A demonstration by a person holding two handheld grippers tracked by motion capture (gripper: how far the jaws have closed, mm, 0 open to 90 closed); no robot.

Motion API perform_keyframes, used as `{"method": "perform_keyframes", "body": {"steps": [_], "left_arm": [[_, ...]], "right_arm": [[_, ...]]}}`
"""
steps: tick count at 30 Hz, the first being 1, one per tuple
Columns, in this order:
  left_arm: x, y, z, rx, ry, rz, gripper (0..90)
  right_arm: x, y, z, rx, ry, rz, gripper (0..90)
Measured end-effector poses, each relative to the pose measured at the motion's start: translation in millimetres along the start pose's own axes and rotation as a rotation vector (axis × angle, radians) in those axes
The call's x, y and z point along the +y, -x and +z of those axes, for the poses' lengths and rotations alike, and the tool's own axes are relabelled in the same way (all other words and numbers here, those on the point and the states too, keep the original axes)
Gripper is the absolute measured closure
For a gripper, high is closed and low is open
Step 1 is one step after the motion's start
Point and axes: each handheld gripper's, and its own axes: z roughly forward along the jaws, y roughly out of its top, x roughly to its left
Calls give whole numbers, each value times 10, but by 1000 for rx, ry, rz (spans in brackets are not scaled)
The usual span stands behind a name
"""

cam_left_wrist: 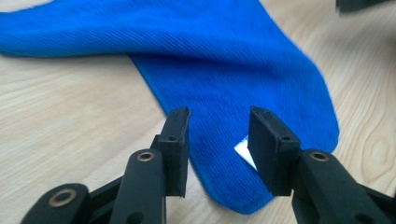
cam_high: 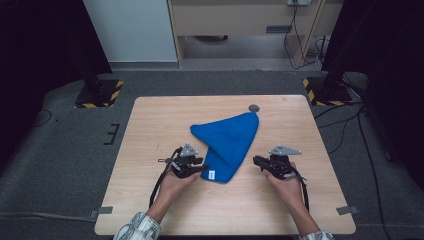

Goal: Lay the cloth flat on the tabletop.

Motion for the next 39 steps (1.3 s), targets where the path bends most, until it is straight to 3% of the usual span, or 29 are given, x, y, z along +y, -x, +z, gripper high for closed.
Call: {"method": "perform_keyframes", "body": {"steps": [9,12,16,20,26,30,35,39], "left_arm": [[-49,42,119,45,-66,60,581],[-49,41,121,37,-63,77,658],[-31,48,113,4,-85,83,854],[-11,68,62,10,-113,90,885],[-9,8,-243,61,-44,58,883],[-104,-123,-412,102,-43,38,881],[-191,-350,-404,159,-79,-7,879],[-208,-401,-358,170,-98,-12,878]], "right_arm": [[-24,-17,-16,10,6,6,795],[-24,-1,-20,9,6,7,793],[-27,-9,-18,8,8,10,792],[-32,-20,-16,7,3,0,789],[-28,-37,-27,4,-5,-11,792],[-17,-84,2,3,-26,-25,764],[62,-208,114,7,-68,-56,657],[145,-268,259,14,-80,-64,631]]}}
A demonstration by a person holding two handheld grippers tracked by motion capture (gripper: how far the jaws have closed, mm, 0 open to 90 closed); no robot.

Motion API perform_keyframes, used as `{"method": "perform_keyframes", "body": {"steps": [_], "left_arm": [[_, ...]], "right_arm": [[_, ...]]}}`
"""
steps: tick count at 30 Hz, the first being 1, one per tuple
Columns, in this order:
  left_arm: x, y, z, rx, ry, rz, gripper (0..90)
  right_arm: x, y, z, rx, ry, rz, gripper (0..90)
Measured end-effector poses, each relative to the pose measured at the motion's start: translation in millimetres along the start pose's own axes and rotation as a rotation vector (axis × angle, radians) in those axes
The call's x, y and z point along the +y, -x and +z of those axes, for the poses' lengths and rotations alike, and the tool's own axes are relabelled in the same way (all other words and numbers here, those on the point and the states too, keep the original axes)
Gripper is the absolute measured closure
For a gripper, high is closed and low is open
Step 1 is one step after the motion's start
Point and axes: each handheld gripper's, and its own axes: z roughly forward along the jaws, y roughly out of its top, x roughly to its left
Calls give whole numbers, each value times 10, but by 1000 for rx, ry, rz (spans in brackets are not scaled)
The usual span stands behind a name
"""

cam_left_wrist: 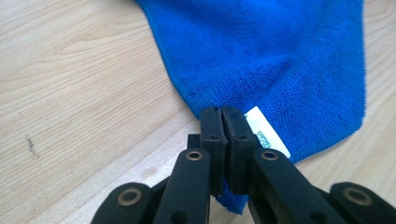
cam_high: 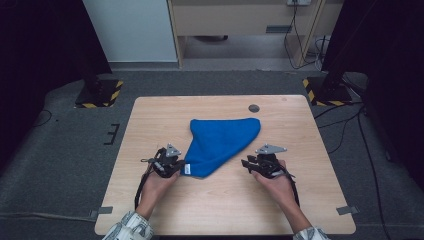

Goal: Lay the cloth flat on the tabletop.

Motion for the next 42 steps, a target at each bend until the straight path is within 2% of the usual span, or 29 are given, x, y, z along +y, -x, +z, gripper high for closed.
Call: {"method": "perform_keyframes", "body": {"steps": [2,5,10,16,19,24,26,32,42], "left_arm": [[-2,-3,20,8,-7,5,879],[-9,-43,40,9,-15,-11,879],[-29,-79,57,-1,-20,-31,880],[-31,-88,57,0,-21,-34,880],[-34,-89,62,-6,-23,-38,880],[-34,-87,65,-15,-23,-38,880],[-34,-85,65,-16,-23,-38,880],[-33,-73,76,-21,-26,-35,881],[-32,-28,61,-39,-28,-30,880]], "right_arm": [[49,-18,91,-7,-16,-12,606],[114,-28,200,-13,-26,-15,554],[205,-75,349,2,-24,-33,505],[276,-118,545,-4,-51,-57,506],[306,-134,617,-1,-70,-64,573],[326,-143,702,2,-96,-67,739],[306,-149,727,-5,-103,-75,768],[297,-119,725,-21,-97,-90,898],[256,-101,677,0,-95,-106,900]]}}
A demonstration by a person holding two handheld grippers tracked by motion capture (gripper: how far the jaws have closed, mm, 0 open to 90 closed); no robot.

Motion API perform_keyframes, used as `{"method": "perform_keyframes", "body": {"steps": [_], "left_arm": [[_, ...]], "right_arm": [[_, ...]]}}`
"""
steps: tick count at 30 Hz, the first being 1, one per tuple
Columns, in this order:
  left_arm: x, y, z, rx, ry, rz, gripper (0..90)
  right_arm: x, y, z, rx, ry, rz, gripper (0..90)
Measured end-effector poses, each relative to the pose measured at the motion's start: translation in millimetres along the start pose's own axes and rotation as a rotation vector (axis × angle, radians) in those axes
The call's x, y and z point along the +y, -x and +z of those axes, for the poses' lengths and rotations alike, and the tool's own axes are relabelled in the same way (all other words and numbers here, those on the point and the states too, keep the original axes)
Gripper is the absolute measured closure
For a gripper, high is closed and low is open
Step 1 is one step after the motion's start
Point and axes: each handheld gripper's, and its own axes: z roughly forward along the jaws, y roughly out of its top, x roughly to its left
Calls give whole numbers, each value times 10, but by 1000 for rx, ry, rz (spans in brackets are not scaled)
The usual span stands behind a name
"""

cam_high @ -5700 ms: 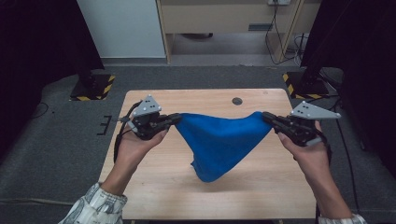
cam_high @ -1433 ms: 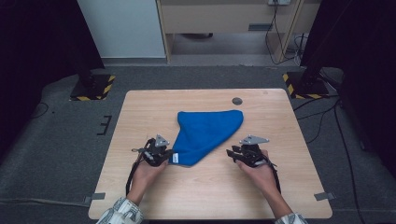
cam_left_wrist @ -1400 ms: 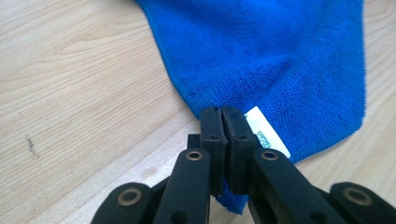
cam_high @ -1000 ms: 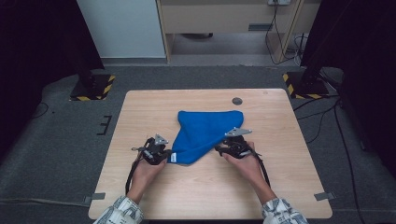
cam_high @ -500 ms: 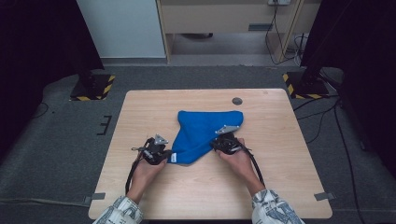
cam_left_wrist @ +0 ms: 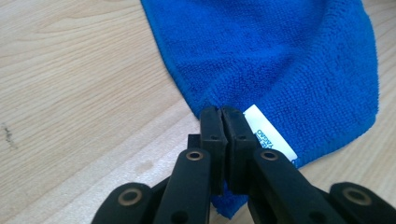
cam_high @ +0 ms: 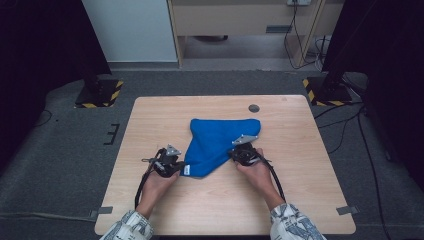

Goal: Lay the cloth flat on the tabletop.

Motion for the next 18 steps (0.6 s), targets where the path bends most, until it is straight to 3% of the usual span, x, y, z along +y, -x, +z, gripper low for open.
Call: {"method": "perform_keyframes", "body": {"steps": [9,15,18], "left_arm": [[19,157,-14,-38,0,23,878],[30,366,-7,-90,-8,54,875],[40,495,28,-105,-16,84,870]], "right_arm": [[-82,3,-118,0,-18,-8,900],[-233,41,-327,-14,-42,-22,900],[-373,74,-457,-8,-20,11,900]]}}
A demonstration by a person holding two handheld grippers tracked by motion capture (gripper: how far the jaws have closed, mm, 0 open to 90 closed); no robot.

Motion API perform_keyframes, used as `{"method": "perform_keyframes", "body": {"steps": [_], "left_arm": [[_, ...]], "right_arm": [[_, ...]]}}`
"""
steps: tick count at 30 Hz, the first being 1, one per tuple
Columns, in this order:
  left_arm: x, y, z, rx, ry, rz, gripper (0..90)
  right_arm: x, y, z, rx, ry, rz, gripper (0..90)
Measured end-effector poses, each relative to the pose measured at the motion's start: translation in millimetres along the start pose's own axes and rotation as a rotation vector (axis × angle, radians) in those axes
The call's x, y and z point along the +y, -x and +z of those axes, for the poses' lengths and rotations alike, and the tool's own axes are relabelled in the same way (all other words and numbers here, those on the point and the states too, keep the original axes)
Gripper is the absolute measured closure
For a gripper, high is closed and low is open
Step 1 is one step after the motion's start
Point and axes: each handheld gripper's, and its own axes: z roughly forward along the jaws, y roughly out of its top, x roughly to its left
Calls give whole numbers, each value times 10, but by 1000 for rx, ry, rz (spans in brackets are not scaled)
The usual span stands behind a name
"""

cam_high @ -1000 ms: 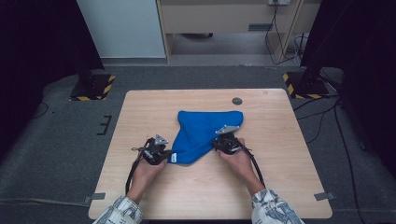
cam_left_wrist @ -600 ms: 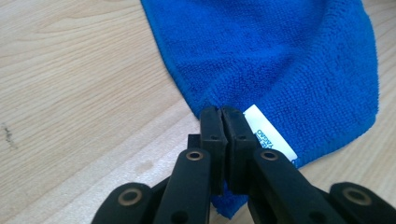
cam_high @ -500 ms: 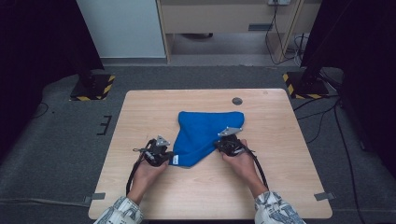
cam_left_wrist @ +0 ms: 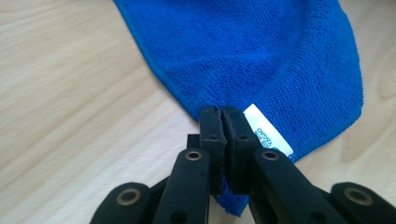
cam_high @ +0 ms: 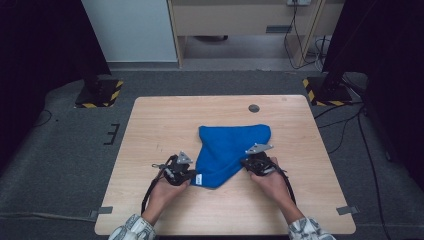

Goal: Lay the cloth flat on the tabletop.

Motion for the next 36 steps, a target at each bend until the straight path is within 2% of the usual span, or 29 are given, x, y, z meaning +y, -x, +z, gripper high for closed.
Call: {"method": "perform_keyframes", "body": {"steps": [3,5,9,12,16,18,21,23,26,29,33,36], "left_arm": [[5,73,23,11,-1,20,832],[2,93,21,25,8,27,770],[-2,94,37,33,12,33,688],[-9,81,49,28,13,31,681],[-11,81,53,22,12,32,685],[-10,84,54,19,10,33,705],[-6,89,53,17,5,39,765],[-1,87,58,16,3,45,811],[11,76,65,13,3,38,871],[26,84,58,8,4,34,885],[71,132,-30,-12,39,36,885],[108,145,-129,-27,71,24,884]], "right_arm": [[-71,33,-108,4,63,43,795],[-80,33,-165,-14,98,46,662],[-63,13,-124,-43,95,29,472],[-51,5,-31,-61,60,17,440],[-55,-23,21,-80,47,4,541],[-61,-28,16,-78,51,2,653],[-75,-28,4,-64,58,5,787],[-77,-17,2,-54,57,7,846],[-61,-13,4,-46,51,12,862],[-26,-18,-46,-31,38,15,863],[74,-30,-201,-21,36,17,863],[203,-44,-301,-6,15,2,863]]}}
